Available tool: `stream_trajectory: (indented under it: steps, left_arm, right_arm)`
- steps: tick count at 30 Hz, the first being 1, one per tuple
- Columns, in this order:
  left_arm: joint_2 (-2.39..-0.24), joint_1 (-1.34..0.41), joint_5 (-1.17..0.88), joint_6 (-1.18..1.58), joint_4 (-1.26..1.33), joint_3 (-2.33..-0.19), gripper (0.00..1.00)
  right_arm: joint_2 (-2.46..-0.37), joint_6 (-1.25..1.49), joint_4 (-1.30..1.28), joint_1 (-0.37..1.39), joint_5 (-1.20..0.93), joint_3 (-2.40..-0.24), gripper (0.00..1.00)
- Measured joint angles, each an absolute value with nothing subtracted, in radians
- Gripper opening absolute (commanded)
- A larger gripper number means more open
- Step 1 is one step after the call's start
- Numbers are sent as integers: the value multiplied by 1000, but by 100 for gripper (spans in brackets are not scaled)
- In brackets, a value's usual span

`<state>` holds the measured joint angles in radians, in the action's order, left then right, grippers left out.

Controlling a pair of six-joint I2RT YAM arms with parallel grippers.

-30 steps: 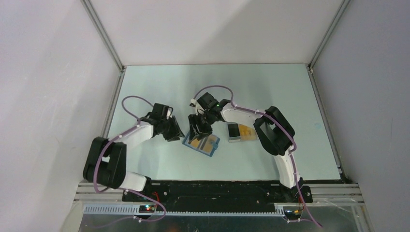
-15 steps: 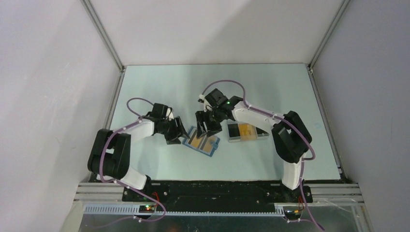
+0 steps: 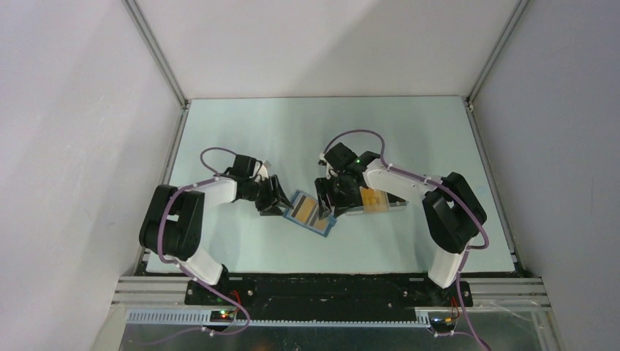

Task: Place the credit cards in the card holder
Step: Close the card holder at the center of the board.

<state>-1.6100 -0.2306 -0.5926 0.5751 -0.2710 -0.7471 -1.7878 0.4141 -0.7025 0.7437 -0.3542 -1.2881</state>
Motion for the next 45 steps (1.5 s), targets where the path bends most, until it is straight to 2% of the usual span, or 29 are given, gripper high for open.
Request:
stream_trajectory:
  steps: [20,26,33,37,42,45]
  left_arm:
    - [-1544,-335,-780,539,-273,-799,53]
    - [-1568,-403,-759,549,-270,-861,45]
    - [-1620,-448,-668,551,-272,-883,43]
    - [-1624,-463,-645,554,-274,-884,31]
    - [-1624,-471,-588,553,-287,-885,22]
    - [-1616,-471,-537,552,-309,-885,12]
  right_arm:
    - [-1804,417,-690,734,-364,-1265,56]
    - [-1811,417,-690,734,-352,-1263,57]
    - [-1811,417,-688,726,-347,-1263,57]
    - [-1811,416,-683,724,-324,-1263,58]
    - [-1811,402,-682,733,-249,-1263,60]
    - [-1814,390,-683,739,-221,-1266,61]
